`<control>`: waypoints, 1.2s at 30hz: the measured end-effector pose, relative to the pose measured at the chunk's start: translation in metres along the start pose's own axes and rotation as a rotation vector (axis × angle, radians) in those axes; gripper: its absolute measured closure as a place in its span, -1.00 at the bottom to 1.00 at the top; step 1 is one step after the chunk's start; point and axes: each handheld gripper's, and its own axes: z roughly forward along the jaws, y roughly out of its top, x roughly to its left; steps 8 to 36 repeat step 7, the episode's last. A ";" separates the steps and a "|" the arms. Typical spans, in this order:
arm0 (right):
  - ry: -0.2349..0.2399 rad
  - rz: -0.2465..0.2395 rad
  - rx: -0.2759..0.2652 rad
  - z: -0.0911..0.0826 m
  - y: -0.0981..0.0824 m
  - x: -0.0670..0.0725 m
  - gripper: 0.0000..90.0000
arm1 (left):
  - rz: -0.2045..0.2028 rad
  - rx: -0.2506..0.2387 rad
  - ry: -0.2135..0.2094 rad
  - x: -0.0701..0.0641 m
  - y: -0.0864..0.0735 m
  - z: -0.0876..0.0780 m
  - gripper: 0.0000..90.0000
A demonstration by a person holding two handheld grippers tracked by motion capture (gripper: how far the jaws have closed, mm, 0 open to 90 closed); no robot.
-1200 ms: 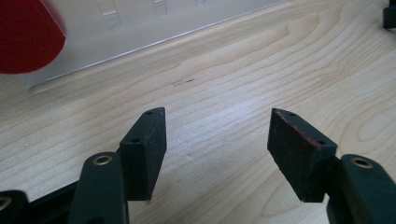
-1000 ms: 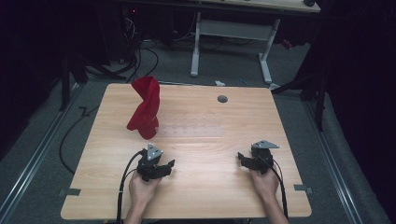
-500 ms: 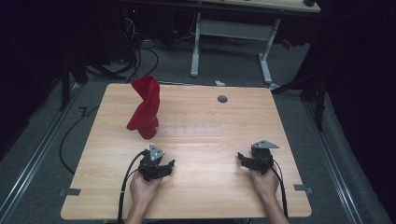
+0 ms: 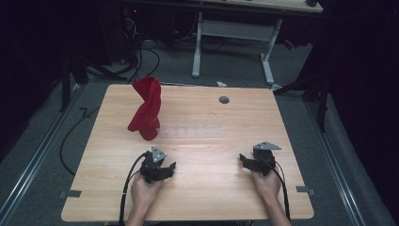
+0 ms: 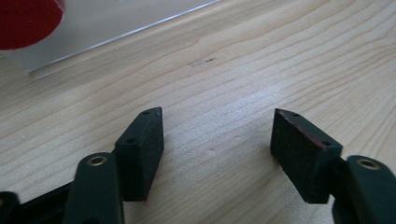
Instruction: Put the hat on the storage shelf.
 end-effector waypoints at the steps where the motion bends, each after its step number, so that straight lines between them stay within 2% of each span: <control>1: -0.001 -0.001 0.000 0.000 0.000 0.000 -0.26 | 0.000 0.000 0.000 0.000 0.000 0.000 -0.25; 36: 0.000 -0.001 0.001 0.000 0.000 0.000 -0.26 | 0.000 -0.001 0.000 0.000 0.000 0.000 -0.25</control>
